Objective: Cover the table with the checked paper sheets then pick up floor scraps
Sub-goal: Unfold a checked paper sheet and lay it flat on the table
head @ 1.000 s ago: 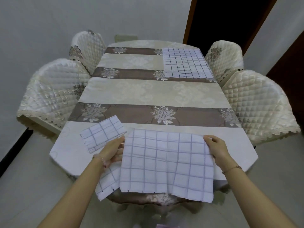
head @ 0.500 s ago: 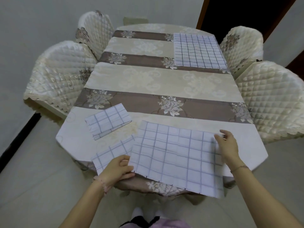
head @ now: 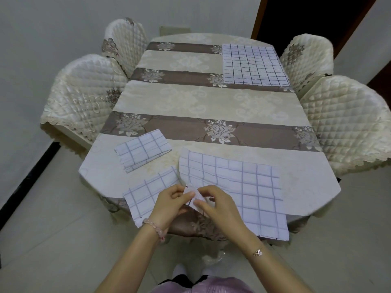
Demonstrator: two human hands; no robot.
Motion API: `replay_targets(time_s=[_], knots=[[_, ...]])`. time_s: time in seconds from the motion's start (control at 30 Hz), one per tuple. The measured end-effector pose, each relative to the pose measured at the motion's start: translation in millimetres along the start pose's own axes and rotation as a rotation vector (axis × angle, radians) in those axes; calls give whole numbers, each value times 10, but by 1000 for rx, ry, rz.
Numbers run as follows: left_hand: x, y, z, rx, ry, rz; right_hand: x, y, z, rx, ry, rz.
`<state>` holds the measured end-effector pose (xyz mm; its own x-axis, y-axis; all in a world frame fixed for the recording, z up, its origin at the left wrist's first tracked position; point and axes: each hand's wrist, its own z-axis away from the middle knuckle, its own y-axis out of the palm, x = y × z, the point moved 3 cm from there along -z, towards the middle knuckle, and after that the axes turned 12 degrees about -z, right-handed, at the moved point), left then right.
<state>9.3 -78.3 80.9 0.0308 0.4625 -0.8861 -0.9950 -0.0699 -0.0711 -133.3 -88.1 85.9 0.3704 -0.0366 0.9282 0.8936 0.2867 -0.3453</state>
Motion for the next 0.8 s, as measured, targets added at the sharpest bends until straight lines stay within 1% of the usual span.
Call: replay_targets(time_s=[0.2, 0.3, 0.4, 0.5, 0.63, 0.7, 0.8], knots=[[-186, -102, -18, -33, 82, -97, 56, -391, -53, -206, 41, -240], [-306, -322, -94, -50, 142, -152, 9, -780, -172, -320, 56, -283], [-409, -575, -221, -80, 120, -102, -75, -1184, -293, -429, 38, -297], [-564, -772, -359, -129, 96, 0, -100, -1592, -383, -521, 30, -266], [-875, -973, -540, -190, 148, 44, -64, -2068, -534, -534, 21, -223], [-1011, -1028, -673, -205, 180, 1, -59, -2225, -651, -523, 39, -220], [-1112, -1073, -956, -282, 179, -103, -120, -2384, -825, -487, 83, -188]])
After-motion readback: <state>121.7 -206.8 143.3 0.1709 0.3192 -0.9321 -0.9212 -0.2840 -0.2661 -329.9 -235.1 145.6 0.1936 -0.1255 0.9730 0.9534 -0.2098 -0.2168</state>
